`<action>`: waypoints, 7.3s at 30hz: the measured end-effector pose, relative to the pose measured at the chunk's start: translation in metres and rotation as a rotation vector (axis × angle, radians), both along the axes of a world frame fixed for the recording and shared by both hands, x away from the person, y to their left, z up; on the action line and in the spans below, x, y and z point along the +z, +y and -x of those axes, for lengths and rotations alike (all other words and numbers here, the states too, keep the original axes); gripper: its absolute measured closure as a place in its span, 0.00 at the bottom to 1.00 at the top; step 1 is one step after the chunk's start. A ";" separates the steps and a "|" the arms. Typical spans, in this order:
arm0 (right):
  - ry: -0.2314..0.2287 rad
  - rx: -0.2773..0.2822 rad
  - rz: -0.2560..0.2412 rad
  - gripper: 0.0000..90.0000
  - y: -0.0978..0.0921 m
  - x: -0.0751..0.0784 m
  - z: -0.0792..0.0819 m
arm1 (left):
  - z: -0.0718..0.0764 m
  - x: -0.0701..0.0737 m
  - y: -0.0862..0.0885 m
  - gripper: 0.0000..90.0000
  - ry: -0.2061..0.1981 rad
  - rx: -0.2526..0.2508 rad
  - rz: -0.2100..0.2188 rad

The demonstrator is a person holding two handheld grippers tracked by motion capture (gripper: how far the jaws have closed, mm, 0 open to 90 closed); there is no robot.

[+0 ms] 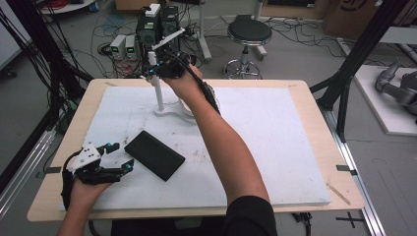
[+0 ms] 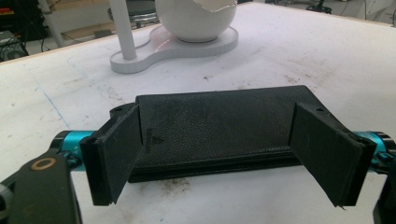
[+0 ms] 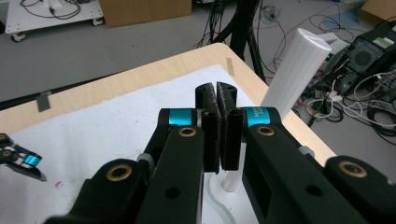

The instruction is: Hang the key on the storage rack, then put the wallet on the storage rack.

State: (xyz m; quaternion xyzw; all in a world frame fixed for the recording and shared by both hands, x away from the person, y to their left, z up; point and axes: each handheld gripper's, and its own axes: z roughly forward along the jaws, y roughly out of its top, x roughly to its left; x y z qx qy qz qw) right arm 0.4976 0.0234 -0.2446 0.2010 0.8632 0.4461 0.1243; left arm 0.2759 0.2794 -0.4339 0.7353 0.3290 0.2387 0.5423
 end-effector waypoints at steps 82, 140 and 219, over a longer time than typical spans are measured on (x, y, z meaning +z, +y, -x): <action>-0.037 -0.311 -0.221 0.23 -0.263 -0.115 0.154 | -0.018 0.001 -0.015 0.20 0.037 -0.019 -0.035; 0.170 -0.099 -0.095 0.23 -0.140 -0.163 0.113 | -0.010 0.001 -0.004 0.20 0.033 0.001 -0.022; 0.091 0.137 -0.002 0.94 -0.168 -0.123 0.152 | -0.018 0.019 -0.028 0.20 0.044 -0.120 0.040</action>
